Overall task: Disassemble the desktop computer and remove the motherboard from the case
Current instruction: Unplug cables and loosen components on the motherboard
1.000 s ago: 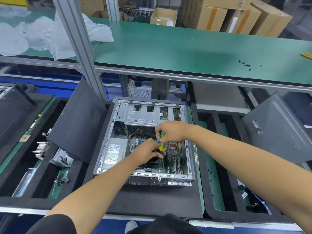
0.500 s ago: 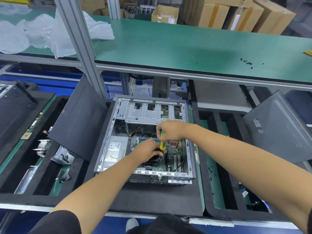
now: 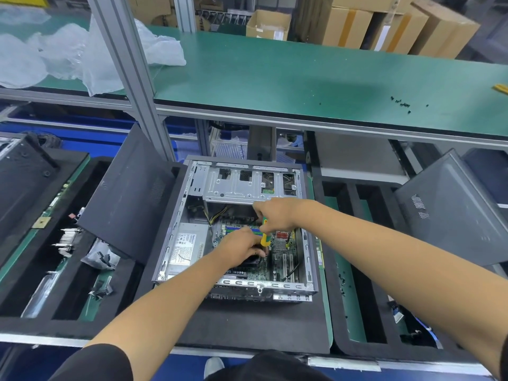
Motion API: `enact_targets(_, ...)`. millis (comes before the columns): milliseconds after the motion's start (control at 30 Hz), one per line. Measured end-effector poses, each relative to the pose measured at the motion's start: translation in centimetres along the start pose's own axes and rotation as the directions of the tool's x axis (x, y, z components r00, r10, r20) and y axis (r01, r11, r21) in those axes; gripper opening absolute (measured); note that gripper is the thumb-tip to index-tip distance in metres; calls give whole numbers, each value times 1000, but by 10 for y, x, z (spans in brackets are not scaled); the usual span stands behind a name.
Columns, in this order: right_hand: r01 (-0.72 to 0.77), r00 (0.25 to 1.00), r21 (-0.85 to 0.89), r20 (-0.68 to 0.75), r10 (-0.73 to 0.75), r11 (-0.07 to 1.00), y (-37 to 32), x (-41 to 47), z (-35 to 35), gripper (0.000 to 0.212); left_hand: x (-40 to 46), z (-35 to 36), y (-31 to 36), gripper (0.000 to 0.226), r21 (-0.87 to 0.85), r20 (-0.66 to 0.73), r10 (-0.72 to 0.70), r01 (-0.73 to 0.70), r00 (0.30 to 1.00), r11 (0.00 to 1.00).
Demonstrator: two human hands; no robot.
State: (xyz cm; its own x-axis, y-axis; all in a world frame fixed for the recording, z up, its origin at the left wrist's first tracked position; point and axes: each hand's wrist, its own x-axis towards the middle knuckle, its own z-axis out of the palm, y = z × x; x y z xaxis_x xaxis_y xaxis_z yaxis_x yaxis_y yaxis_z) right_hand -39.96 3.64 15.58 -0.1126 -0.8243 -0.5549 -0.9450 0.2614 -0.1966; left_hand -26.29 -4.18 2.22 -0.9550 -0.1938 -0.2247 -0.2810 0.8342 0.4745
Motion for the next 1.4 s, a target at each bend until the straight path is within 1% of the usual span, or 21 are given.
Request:
enact_targets(33,2,1000,-31,19,-2,1000,0,0,-1,19,0,0,0,23,23,-1,3,-3,1000,1000)
enact_targets(100,14,999,-27,48,-13,1000,1,-1,-1,17,0,1,-2,26,43,0,-4,4,1000,999)
enact_targets(200,66,996,-39,67,-63,997,1,-4,-3,13,-2,2,-3,28,21,-14,-16,16,1000,1000)
enact_targets(367,244,969,-167,71,-235,955,-11,-11,-5,16,-5,3,0,25,-16,-70,-24,23,997,1000)
enact_targets(433,296,955,-247,72,-287,923,-16,-11,-3,19,-4,4,2,26,29,-55,-27,28,998,999)
enact_targets(500,326,944,-358,74,-322,875,-20,-10,-1,17,-3,4,6,28,90,-41,-26,29,999,995)
enact_targets(600,344,935,-414,72,-347,843,-23,-10,0,23,-1,3,10,27,160,9,-41,39,999,986)
enact_targets(667,352,932,-438,83,-352,827,-27,-11,1,26,1,5,9,19,182,34,-54,47,998,982)
enact_targets(700,354,932,-443,91,-351,824,-29,-12,2,29,0,5,10,19,200,43,-65,55,997,978)
enact_targets(733,347,935,-447,95,-342,824,-30,-12,3,35,1,4,12,26,208,56,-74,61,996,976)
enact_targets(767,324,943,-460,87,-322,826,-31,-12,4,40,3,5,13,29,226,62,-46,31,997,974)
enact_targets(833,241,966,-505,46,-253,829,-31,-12,5,44,3,7,17,35,236,54,-45,31,998,971)
enact_targets(900,192,978,-492,30,-204,849,-30,-10,6,40,3,10,18,32,263,36,-25,15,999,965)
enact_targets(967,226,974,-410,68,-217,884,-28,-9,7,29,5,13,15,11,193,55,-23,12,998,981)
enact_targets(1033,266,964,-337,82,-254,903,-26,-8,5,21,4,12,14,18,91,82,-25,17,996,996)
enact_targets(1100,273,962,-269,57,-267,924,-24,-9,1,23,4,10,13,21,8,79,-18,18,997,1000)
enact_targets(1167,284,959,-232,54,-279,930,-21,-11,-3,18,4,9,13,24,42,55,-15,12,998,999)
enact_targets(1233,317,948,-217,72,-309,923,-16,-14,-5,6,3,9,12,26,56,55,-17,14,998,998)
enact_targets(1300,392,919,-268,65,-390,880,-12,-16,-4,10,5,12,10,24,35,68,-15,13,998,999)
enact_targets(1367,443,889,-403,78,-452,801,-13,-16,-2,14,5,12,10,20,13,74,-30,29,997,999)
enact_targets(1400,452,881,-467,100,-462,760,-15,-16,-1,11,5,11,11,19,-4,93,-44,45,995,999)
